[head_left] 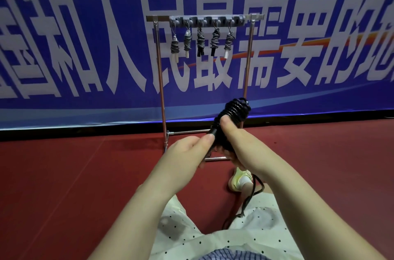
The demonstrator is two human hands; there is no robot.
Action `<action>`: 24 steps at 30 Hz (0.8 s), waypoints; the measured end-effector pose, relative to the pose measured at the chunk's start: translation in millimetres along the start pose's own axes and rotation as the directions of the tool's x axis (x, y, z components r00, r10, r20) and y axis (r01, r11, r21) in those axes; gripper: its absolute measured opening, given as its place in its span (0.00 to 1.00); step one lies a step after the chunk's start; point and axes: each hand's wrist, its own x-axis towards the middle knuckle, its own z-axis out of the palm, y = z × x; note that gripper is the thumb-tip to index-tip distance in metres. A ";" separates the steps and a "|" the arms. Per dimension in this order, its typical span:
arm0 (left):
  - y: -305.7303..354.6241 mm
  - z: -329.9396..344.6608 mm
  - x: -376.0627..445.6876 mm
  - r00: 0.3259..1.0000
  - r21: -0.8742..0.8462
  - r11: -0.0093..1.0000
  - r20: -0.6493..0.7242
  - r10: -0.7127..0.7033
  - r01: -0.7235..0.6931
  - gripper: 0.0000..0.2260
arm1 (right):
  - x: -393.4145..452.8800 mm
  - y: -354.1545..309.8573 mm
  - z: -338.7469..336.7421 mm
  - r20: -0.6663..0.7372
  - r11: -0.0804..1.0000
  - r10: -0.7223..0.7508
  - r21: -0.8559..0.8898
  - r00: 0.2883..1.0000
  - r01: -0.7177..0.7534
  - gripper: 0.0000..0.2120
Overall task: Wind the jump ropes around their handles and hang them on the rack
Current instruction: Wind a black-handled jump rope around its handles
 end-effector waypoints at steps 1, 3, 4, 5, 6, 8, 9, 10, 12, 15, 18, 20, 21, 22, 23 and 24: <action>2.0 -1.7 -0.2 0.999 0.023 1.000 -0.028 0.019 -0.018 0.21 | -1.5 -2.8 2.1 0.048 0.999 0.022 -0.051 0.999 -0.020 0.30; 3.2 -3.2 -0.8 0.997 0.065 0.996 -0.053 0.057 -0.054 0.13 | -8.6 -9.1 2.3 0.065 0.994 0.066 -0.089 0.996 -0.060 0.34; 3.9 -3.8 -1.4 0.996 0.075 0.995 -0.055 0.068 -0.064 0.11 | -10.3 -9.1 1.3 0.072 0.998 0.030 -0.051 0.997 -0.027 0.34; 4.1 -4.2 -2.3 0.996 0.080 0.995 -0.058 0.071 -0.066 0.09 | -8.3 -10.4 2.9 0.065 1.000 -0.013 -0.004 0.998 0.014 0.31; 4.0 -3.9 -2.4 0.995 0.079 0.994 -0.064 0.078 -0.072 0.09 | -9.1 -12.8 3.8 0.039 0.999 -0.042 0.035 0.998 0.041 0.27; 6.3 -3.2 -4.2 0.991 0.047 0.995 -0.091 0.095 -0.091 0.11 | -8.4 -14.8 7.5 -0.026 0.978 -0.115 0.174 0.993 0.117 0.19; 8.3 -3.0 -4.9 0.989 0.026 0.993 -0.097 0.114 -0.112 0.11 | -9.1 -14.8 8.8 -0.052 0.948 -0.165 0.265 0.985 0.173 0.18; 10.7 -3.0 -5.6 0.986 0.007 0.991 -0.099 0.135 -0.135 0.11 | -10.2 -15.5 9.4 -0.062 0.917 -0.197 0.343 0.979 0.206 0.20; 16.9 -4.1 -5.6 0.984 -0.036 0.987 -0.098 0.152 -0.156 0.11 | -8.6 -16.2 6.4 -0.067 0.883 -0.212 0.413 0.975 0.221 0.25; 24.0 -9.5 -5.9 0.995 -0.266 0.962 0.071 0.075 -0.053 0.24 | -6.1 -18.0 -1.4 -0.014 0.872 -0.239 0.436 0.971 0.220 0.36; 24.6 -11.4 -9.4 0.913 -0.499 0.843 0.408 0.022 0.203 0.30 | -9.4 -18.1 -2.2 0.024 0.811 -0.298 0.534 0.954 0.239 0.31; 16.4 -2.6 -11.1 0.810 -0.552 0.758 0.584 0.053 0.348 0.30 | -11.7 -20.3 -0.4 0.035 0.746 -0.346 0.616 0.938 0.252 0.26; 12.0 4.0 -11.3 0.744 -0.561 0.725 0.661 0.101 0.400 0.29 | -11.3 -20.2 -0.6 0.030 0.730 -0.356 0.632 0.934 0.259 0.25; 9.4 10.7 -11.0 0.675 -0.559 0.700 0.723 0.148 0.444 0.30 | -10.8 -21.1 -0.8 0.019 0.719 -0.362 0.642 0.932 0.266 0.24; 7.3 14.6 -9.8 0.624 -0.552 0.688 0.760 0.182 0.471 0.30 | -7.7 -20.5 -1.4 0.014 0.708 -0.370 0.651 0.929 0.272 0.24; 8.8 16.1 -10.5 0.599 -0.550 0.674 0.777 0.196 0.493 0.32 | -5.9 -21.4 -2.1 0.004 0.708 -0.345 0.658 0.939 0.257 0.24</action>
